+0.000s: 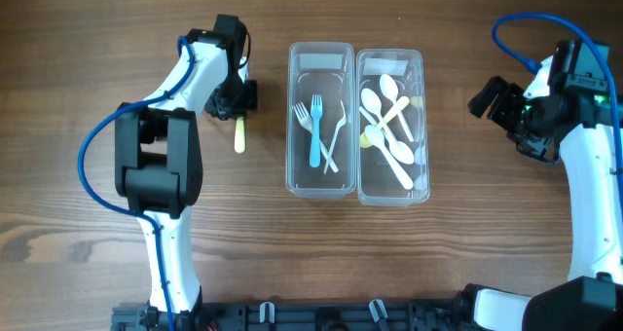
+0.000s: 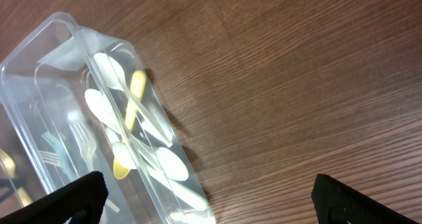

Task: Pack container
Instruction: 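Carry the yellow fork into the left container and release it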

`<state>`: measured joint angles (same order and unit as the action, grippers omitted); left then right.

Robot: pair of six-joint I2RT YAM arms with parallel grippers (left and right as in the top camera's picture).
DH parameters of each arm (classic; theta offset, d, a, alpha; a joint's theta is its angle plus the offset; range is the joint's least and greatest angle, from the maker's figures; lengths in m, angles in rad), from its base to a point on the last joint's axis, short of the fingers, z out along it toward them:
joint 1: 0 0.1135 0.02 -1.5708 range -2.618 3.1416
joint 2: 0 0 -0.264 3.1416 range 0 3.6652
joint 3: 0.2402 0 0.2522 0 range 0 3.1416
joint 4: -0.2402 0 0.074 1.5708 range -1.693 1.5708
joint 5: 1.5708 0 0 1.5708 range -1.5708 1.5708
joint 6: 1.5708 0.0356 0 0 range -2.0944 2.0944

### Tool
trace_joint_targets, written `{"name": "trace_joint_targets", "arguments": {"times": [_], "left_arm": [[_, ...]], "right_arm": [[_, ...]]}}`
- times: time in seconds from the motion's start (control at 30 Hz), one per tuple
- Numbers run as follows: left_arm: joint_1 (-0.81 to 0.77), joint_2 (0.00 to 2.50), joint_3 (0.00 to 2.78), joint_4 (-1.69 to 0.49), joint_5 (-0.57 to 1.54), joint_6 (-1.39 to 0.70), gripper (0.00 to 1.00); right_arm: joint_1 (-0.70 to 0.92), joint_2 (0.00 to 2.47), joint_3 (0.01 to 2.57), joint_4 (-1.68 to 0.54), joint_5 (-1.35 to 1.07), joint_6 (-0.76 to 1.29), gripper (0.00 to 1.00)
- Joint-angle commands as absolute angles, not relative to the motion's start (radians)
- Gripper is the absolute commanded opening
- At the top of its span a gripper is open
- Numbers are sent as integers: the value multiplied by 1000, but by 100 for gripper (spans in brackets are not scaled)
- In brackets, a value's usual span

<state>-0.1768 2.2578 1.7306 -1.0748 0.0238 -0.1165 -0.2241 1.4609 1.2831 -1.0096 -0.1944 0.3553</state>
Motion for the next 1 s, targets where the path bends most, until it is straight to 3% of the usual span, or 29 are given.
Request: {"name": "trace_joint_targets", "arguments": {"times": [0.0,0.17,0.37,0.73,0.83,0.87,0.93,0.97], "left_arm": [[-185,2202,1794,-1151,22,-120,4],[-240,2061,1905,-1223,26,-142,4],[-373,1901,1916,-1149,26,-184,4],[-558,2041,1868,-1046,25,-299,7],[-561,2062,1868,-1042,25,-296,25],[-561,2061,1868,-1042,25,-296,40],[-558,2049,1882,-1048,25,-296,61],[-553,2040,1893,-1056,25,-296,61]], "right_arm": [[-224,1476,1280,-1007,-210,367,100],[-224,1476,1280,-1003,-211,367,100],[-224,1476,1280,-1004,-211,368,100],[-224,1476,1280,-996,-207,366,100],[-224,1476,1280,-995,-207,366,100],[-224,1476,1280,-994,-207,366,100],[-224,1476,1280,-985,-207,366,100],[-224,1476,1280,-977,-208,365,100]]}}
